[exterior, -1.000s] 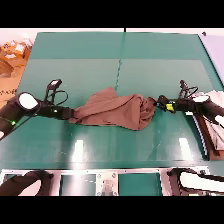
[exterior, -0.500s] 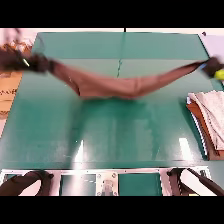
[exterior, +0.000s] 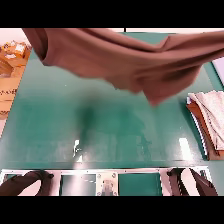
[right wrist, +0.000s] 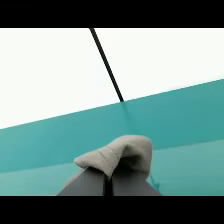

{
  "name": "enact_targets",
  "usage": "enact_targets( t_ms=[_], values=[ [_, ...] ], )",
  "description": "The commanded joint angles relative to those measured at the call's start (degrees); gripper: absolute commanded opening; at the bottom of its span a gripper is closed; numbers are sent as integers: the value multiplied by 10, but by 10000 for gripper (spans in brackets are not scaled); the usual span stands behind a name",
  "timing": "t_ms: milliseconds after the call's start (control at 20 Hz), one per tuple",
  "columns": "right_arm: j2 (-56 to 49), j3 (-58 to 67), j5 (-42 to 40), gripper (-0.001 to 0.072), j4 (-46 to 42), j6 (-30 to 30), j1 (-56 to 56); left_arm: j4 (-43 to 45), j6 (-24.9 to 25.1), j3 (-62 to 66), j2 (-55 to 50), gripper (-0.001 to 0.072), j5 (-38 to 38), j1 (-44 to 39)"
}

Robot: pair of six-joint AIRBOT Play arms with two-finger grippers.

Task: Fold the shirts.

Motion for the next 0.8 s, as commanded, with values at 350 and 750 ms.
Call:
enact_targets(
  t_ms=[350,750],
  values=[
    [-21,-383,-43,12,-1,-23,48,-118,68,14,-322,29,-60,0],
    [-193,-504,-153,12,0,-97,75,-187,35,26,-494,594,-98,4]
  ],
)
